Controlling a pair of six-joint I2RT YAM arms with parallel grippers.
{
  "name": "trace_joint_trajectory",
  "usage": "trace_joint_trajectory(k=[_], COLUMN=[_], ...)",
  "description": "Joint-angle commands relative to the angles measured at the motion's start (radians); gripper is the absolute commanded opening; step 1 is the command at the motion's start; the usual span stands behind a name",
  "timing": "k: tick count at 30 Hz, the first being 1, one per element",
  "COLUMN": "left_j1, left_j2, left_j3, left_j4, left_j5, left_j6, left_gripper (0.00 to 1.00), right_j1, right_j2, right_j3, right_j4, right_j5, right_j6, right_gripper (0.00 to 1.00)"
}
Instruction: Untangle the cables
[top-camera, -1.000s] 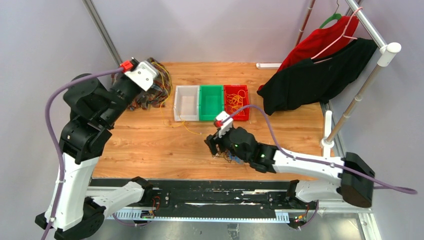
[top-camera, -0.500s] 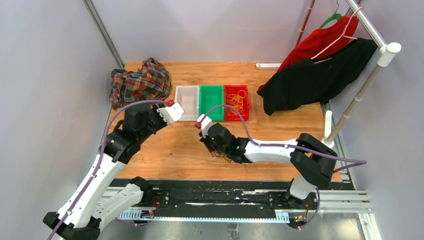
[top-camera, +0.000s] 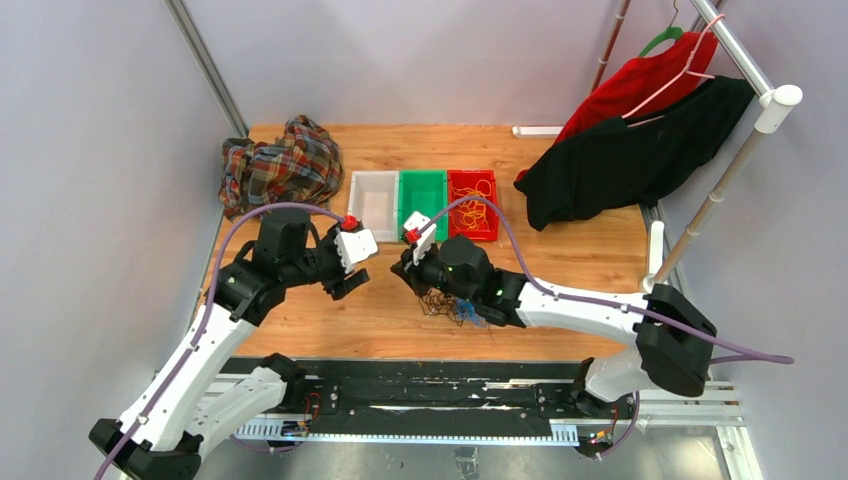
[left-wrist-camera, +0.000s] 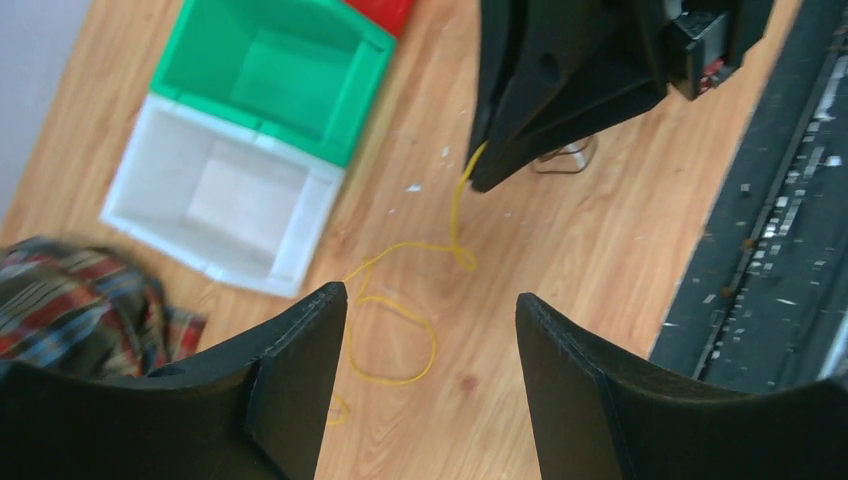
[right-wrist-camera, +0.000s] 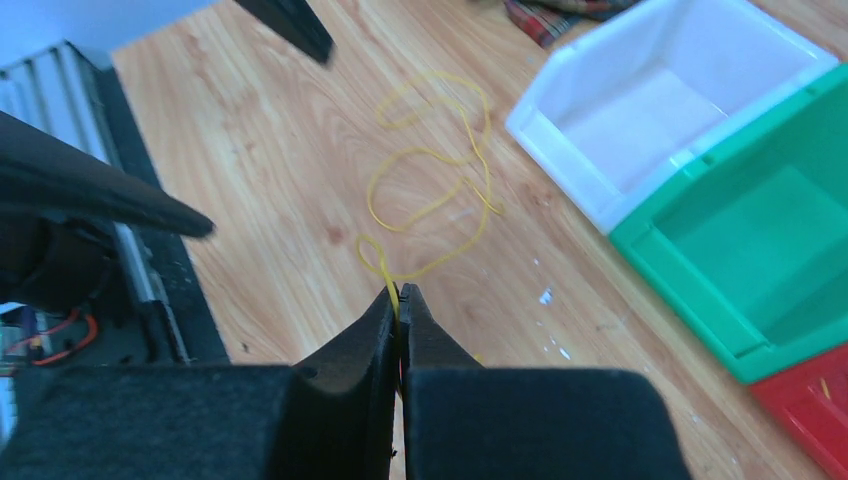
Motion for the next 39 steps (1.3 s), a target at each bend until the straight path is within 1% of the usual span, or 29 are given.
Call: trace_joint_trajectory(k=[1,4,9,11,12,14,17,18,22,24,27,30,31,34,37,39], left_j1=[0.002,-0.002,-0.02,-0.022,-0.022,-0.022,-0.022,-0.022,-0.022,-0.022,-0.022,-0.031,-0.038,-0.045,-0.045,-0.045], left_j2=[0.028,0.034,0.065,0.071,0.074,0.077,0.077,0.077,0.08,0.076,0.065,0.07,0.079,0.093,0.089,0.093], left_j3=[0.024,0.015,0.006,0.003,0.003,0.002,-0.002,-0.001,0.027,0.053,0.109,0.191,0.222,0.292,0.346,0.398], left_j4=[-0.009,-0.001,0.021,0.032,0.032,0.031,0.031,0.032,0.031,0.03,0.03,0.042,0.042,0.041,0.014,-0.007], left_j5=[0.194,0.241,0.238,0.227,0.223,0.211,0.188,0.185,0.184,0.163,0.093,0.098,0.114,0.163,0.187,0.182], left_j6=[-0.036,-0.031,-0.031,-0.027,-0.02,-0.005,0.007,0.006,-0.039,-0.047,-0.052,-0.097,-0.125,-0.206,-0.24,-0.252], left_gripper=[0.67,0.67,0.66,0.64,0.62,0.52,0.33,0.24,0.02,0.01,0.01,0.01,0.0,0.01,0.0,0.0], right_j1=[-0.011,-0.01,-0.01,-0.009,-0.009,-0.01,-0.009,-0.011,-0.011,-0.01,-0.011,-0.011,-0.011,-0.011,-0.012,-0.019], right_j2=[-0.04,-0.059,-0.065,-0.063,-0.063,-0.066,-0.077,-0.08,-0.082,-0.088,-0.096,-0.079,-0.063,-0.01,0.023,0.033], right_j3=[0.018,0.019,0.032,0.035,0.033,0.028,0.011,0.009,0.013,0.001,-0.03,-0.075,-0.083,-0.075,-0.081,-0.11], right_j4=[0.066,0.079,0.089,0.095,0.099,0.104,0.129,0.136,0.128,0.126,0.126,0.168,0.183,0.182,0.183,0.208], right_j5=[-0.105,-0.129,-0.17,-0.19,-0.197,-0.202,-0.203,-0.206,-0.206,-0.192,-0.142,-0.08,-0.055,0.025,0.117,0.144], right_j6=[0.057,0.077,0.091,0.098,0.103,0.11,0.123,0.126,0.134,0.134,0.131,0.112,0.106,0.086,0.087,0.103], right_gripper=[0.01,0.01,0.01,0.01,0.01,0.01,0.01,0.01,0.01,0.01,0.13,0.25,0.27,0.29,0.28,0.28])
